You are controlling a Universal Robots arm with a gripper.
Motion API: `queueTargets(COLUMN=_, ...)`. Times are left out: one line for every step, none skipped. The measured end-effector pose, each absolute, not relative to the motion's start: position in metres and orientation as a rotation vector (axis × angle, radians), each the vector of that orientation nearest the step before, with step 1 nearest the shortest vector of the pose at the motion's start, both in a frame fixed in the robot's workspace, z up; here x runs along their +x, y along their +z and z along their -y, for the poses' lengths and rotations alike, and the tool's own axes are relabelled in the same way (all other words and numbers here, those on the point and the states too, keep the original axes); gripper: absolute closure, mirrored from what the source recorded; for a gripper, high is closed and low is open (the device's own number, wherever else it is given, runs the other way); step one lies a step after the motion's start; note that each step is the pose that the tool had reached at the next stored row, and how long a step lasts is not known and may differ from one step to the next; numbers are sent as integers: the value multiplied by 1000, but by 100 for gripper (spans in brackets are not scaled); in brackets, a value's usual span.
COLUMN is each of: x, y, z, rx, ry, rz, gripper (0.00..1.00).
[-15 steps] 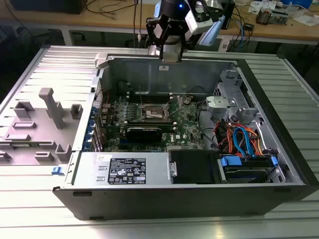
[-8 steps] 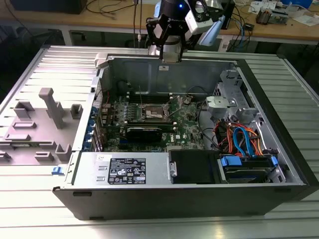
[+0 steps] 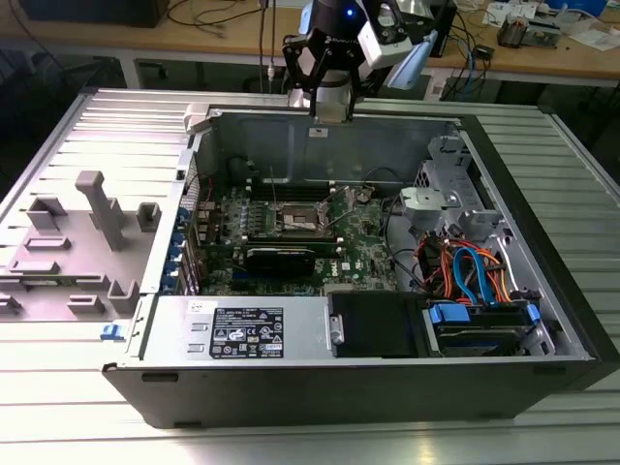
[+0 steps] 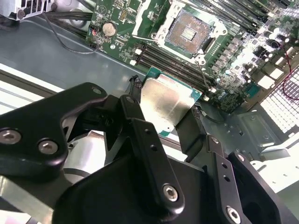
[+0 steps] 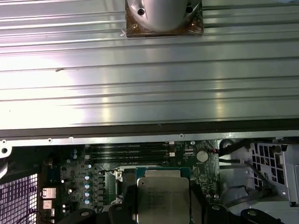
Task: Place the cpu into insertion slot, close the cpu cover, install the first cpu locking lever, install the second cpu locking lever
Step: 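Place the cpu into insertion slot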
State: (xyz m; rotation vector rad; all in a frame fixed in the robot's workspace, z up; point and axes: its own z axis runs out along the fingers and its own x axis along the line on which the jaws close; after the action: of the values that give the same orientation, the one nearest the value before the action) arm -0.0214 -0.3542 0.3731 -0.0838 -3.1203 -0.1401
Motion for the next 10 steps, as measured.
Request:
queueTargets(x=-21, y=373, z=354, rx=-108, ry=-140, rz=3120, gripper=45)
queueTargets(x=-21, y=373, z=354, rx=-130, ry=-141, rz=3120, gripper=45)
queueTargets(x=-21, y=372, z=354, rx=-163, ry=-141, rz=3119, gripper=45)
queueTargets(x=-21, y=372, z=354, rx=-179, ry=-141, rz=3119, gripper=45)
queueTargets(x=-22, y=372, z=354, rx=-189, ry=-141, rz=3119, gripper=45)
queueTargets(x=-23, y=372, z=355, rx=-193, ry=-142, rz=3119, gripper=45)
queueTargets(x=-25, y=372, z=355, rx=-193, ry=-142, rz=3119, gripper=45)
queueTargets(x=-27, y=372, z=355, rx=-193, ry=-142, rz=3119, gripper=45)
queueTargets(x=-28, y=372, z=355, rx=-193, ry=-141, rz=3119, gripper=45)
queueTargets(x=-28, y=372, z=355, rx=-193, ry=-141, rz=3119, gripper=45)
